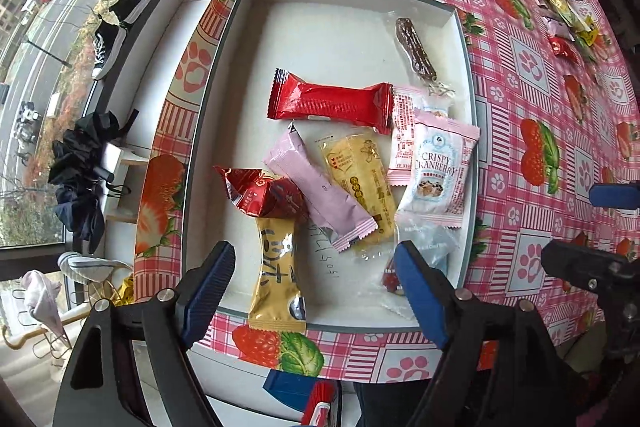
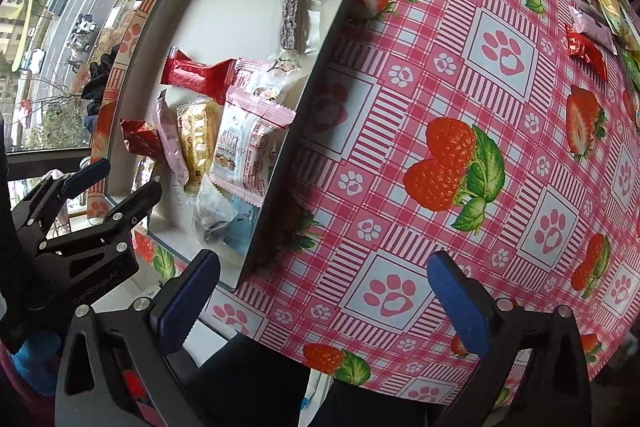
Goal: Organize snacks
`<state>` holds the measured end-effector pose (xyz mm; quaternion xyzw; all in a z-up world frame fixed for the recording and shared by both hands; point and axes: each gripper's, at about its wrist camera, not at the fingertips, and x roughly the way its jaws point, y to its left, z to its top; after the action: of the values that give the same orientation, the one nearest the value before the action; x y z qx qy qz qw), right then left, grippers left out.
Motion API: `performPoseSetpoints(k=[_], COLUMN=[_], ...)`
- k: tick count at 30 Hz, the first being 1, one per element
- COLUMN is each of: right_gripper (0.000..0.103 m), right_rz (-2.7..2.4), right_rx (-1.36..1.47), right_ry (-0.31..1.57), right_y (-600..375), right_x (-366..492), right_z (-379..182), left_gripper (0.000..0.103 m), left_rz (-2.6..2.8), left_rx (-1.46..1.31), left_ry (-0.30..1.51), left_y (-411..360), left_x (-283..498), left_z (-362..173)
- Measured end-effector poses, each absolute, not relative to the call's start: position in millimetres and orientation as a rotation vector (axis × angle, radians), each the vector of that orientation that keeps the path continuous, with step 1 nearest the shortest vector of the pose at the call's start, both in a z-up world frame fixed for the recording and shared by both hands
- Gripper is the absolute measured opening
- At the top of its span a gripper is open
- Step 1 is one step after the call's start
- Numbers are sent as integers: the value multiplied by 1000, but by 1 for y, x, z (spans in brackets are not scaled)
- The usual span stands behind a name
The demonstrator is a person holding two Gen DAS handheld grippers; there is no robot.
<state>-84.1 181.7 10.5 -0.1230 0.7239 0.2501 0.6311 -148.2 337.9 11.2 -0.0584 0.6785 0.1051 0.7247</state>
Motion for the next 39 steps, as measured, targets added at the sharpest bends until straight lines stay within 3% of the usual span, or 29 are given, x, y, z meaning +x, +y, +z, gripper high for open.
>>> performPoseSetpoints(k=[7,21,39], right_gripper=[103,103,103], right_rz=[651,668,713], right_rx=[-342,-463,-480], right_ry=[1579,1340,1344], right_y=[206,212,213], right_x=[-91,-102,-105], right_z=[37,92,93], left_gripper=[85,86,87], left_rz=[245,319,353], left_rx=[-137,-128,-69], left_ry=[1397,1380,1358], left_y=[333,324,313], left_x=[-160,-172,-174], left_z=[50,91,105])
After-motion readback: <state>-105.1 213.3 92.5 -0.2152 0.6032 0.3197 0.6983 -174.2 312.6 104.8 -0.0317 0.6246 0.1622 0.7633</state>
